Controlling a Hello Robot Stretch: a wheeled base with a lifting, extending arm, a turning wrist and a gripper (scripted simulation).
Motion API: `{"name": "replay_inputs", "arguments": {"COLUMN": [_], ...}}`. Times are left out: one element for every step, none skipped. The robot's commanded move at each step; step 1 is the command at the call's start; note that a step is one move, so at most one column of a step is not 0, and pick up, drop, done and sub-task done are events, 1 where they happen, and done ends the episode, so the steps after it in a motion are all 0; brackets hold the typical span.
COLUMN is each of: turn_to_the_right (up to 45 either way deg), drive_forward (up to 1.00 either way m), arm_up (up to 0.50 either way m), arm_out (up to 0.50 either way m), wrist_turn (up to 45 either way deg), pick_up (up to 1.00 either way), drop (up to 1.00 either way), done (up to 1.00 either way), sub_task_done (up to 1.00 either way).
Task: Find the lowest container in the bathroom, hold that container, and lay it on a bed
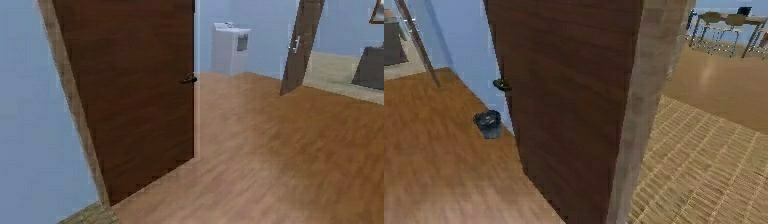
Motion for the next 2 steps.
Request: {"name": "replay_inputs", "arguments": {"turn_to_the_right": [15.0, 0.0], "drive_forward": [0.00, 1.00], "arm_up": [0.00, 0.00], "arm_out": [0.00, 0.00], "wrist_turn": [0.0, 0.0], "pick_up": [0.00, 0.00], "drop": [0.00, 0.00], "done": [0.00, 0.00], "sub_task_done": [0.00, 0.00]}}
